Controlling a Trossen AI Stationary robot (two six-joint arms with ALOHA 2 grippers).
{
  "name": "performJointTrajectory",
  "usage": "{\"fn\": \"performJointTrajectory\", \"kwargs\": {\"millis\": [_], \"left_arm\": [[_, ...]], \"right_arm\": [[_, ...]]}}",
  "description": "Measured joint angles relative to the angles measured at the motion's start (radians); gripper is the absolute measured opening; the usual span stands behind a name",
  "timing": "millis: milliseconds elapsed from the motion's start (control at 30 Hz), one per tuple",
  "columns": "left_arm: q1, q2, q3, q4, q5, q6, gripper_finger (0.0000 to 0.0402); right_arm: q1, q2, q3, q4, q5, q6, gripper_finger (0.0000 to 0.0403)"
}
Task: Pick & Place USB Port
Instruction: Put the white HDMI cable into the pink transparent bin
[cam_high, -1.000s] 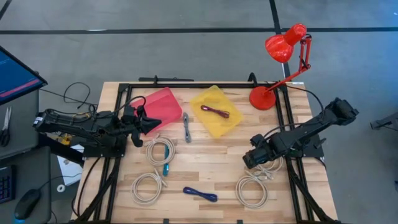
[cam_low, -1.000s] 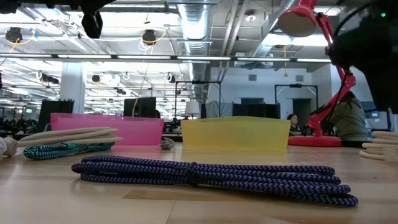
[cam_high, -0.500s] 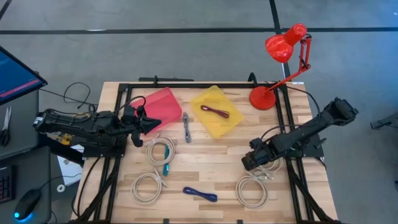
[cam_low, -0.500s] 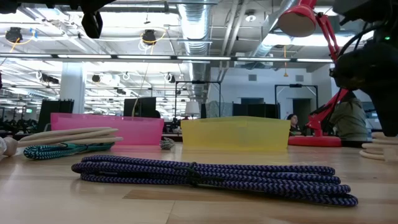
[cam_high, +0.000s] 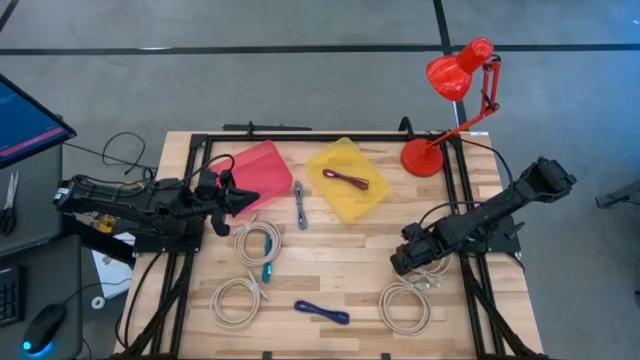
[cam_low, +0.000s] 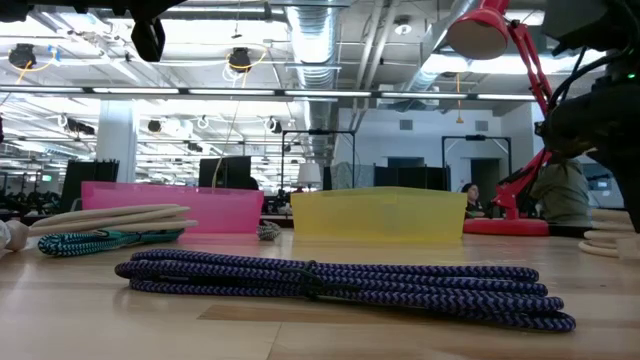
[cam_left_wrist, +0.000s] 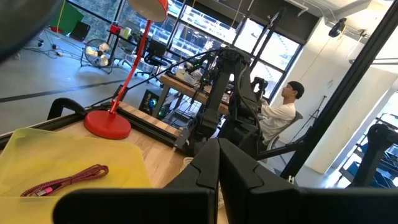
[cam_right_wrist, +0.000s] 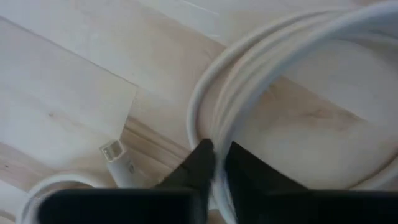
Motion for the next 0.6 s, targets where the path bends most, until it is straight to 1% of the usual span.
{"fn": "performJointTrajectory", "kwargs": {"millis": [33, 167, 233, 367, 600], "left_arm": [[0.000, 0.000, 0.000, 0.000, 0.000, 0.000, 0.0006], [0.000, 0.000, 0.000, 0.000, 0.000, 0.000, 0.0006], [0.000, 0.000, 0.000, 0.000, 0.000, 0.000, 0.0006], [0.000, 0.000, 0.000, 0.000, 0.000, 0.000, 0.0006], [0.000, 0.000, 0.000, 0.000, 0.000, 0.000, 0.0006]], "right_arm": [[0.000, 0.000, 0.000, 0.000, 0.000, -0.013, 0.0014], [0.000, 0.000, 0.002, -0.002, -0.006, -0.031, 0.0020], [0.000, 0.000, 0.018, -0.016, -0.008, -0.065, 0.0010], [0.000, -0.008, 0.084, -0.072, -0.008, -0.151, 0.0006], [0.000, -0.014, 0.249, -0.265, 0.003, -0.257, 0.0003]]}}
